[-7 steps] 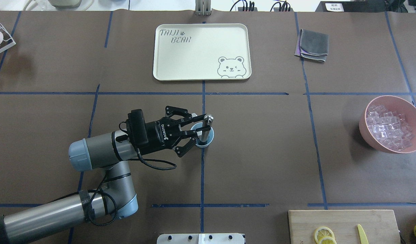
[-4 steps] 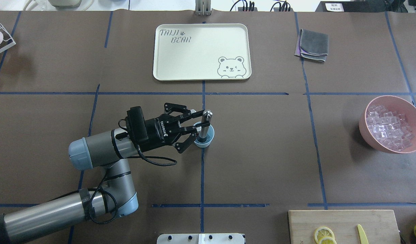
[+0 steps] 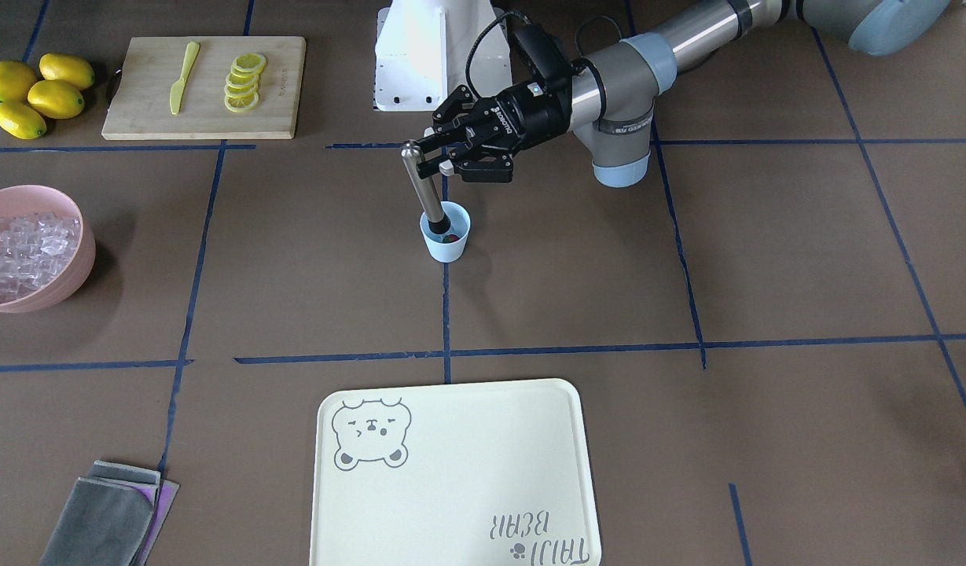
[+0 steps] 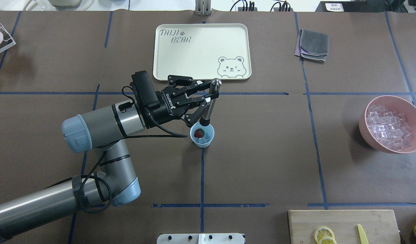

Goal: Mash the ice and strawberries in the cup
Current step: 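Lift the masher up out of the cup with the left gripper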

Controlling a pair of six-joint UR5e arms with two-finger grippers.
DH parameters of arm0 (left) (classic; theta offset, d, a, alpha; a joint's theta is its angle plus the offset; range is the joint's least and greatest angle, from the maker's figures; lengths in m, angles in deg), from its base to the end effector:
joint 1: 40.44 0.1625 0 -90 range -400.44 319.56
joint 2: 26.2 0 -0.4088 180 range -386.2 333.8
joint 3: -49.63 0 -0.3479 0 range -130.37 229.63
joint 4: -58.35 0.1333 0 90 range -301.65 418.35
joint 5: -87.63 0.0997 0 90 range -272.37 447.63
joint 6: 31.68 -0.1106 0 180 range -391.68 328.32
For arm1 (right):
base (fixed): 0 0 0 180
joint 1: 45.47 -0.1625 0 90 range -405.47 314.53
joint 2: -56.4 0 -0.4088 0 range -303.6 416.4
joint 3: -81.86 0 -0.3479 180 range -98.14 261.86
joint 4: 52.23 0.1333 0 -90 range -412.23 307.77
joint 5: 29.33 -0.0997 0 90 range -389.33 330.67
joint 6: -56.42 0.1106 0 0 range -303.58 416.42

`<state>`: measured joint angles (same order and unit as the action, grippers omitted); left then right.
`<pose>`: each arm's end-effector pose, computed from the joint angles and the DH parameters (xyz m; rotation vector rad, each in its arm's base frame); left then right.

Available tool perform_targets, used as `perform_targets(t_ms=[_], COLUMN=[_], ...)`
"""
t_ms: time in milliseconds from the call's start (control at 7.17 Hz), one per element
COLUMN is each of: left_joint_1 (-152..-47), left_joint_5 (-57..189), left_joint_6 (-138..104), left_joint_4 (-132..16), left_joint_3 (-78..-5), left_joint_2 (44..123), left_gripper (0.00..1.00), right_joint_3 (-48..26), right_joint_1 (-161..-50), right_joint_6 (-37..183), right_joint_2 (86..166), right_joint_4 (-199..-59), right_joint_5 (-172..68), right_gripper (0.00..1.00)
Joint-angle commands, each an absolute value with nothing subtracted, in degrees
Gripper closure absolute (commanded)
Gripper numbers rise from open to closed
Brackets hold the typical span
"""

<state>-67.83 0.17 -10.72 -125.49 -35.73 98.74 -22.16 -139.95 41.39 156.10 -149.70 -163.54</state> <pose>0.4425 -0.3849 0.1776 1.6496 1.4396 0.3673 0.0852 -0.3677 0.6239 0.0793 -0.7699 -0.1536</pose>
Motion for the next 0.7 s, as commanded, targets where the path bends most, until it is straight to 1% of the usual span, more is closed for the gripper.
perform_targets(t_ms=[0,279,558], left_joint_1=[-68.47,-68.91,-69.09], left_joint_5=[0.18,0.0,-0.26], left_joint_6=[-5.16,-5.49,-5.49], left_joint_4=[-111.77,-101.83,-78.27], left_joint_3=[-40.63,-44.31,-54.46], left_joint_2=[98.0,94.4,94.21], left_gripper=[1.0,1.0,1.0], right_joint_3=[-22.12,-22.12,-22.12], right_joint_1=[-139.95,-139.86,-139.86], right_joint_6=[41.66,41.66,41.66], right_joint_2=[155.98,155.89,155.98], right_joint_4=[-149.7,-149.7,-149.7], right_joint_5=[-163.54,-163.54,-163.54], right_gripper=[0.01,0.01,0.01])
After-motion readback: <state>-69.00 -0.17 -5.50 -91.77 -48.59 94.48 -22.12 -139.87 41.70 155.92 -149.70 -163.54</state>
